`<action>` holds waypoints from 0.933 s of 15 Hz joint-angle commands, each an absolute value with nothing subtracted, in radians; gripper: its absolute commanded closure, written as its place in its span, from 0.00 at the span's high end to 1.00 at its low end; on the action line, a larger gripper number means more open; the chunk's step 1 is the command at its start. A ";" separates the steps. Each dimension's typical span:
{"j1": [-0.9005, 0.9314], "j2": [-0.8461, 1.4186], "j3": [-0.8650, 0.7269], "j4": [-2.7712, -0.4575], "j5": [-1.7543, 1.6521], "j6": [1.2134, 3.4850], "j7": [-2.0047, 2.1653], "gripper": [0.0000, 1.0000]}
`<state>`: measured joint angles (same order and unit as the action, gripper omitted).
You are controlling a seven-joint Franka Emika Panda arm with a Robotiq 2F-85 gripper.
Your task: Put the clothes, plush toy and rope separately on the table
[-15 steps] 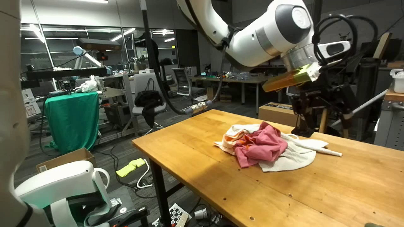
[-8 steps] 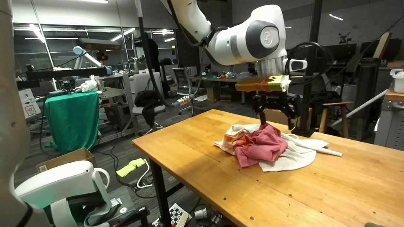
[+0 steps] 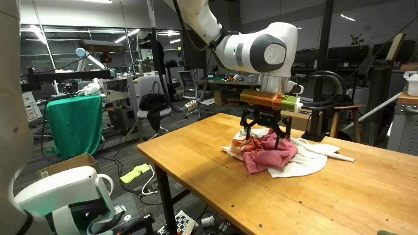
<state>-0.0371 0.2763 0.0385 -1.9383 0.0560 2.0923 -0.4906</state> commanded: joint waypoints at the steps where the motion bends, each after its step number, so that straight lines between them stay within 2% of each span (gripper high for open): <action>1: -0.062 0.322 0.057 -1.890 0.063 2.004 -0.616 1.00; 5: -0.050 0.337 0.056 -1.901 0.051 2.056 -0.613 1.00; 14: -0.006 0.350 0.038 -1.970 -0.119 2.345 -0.464 1.00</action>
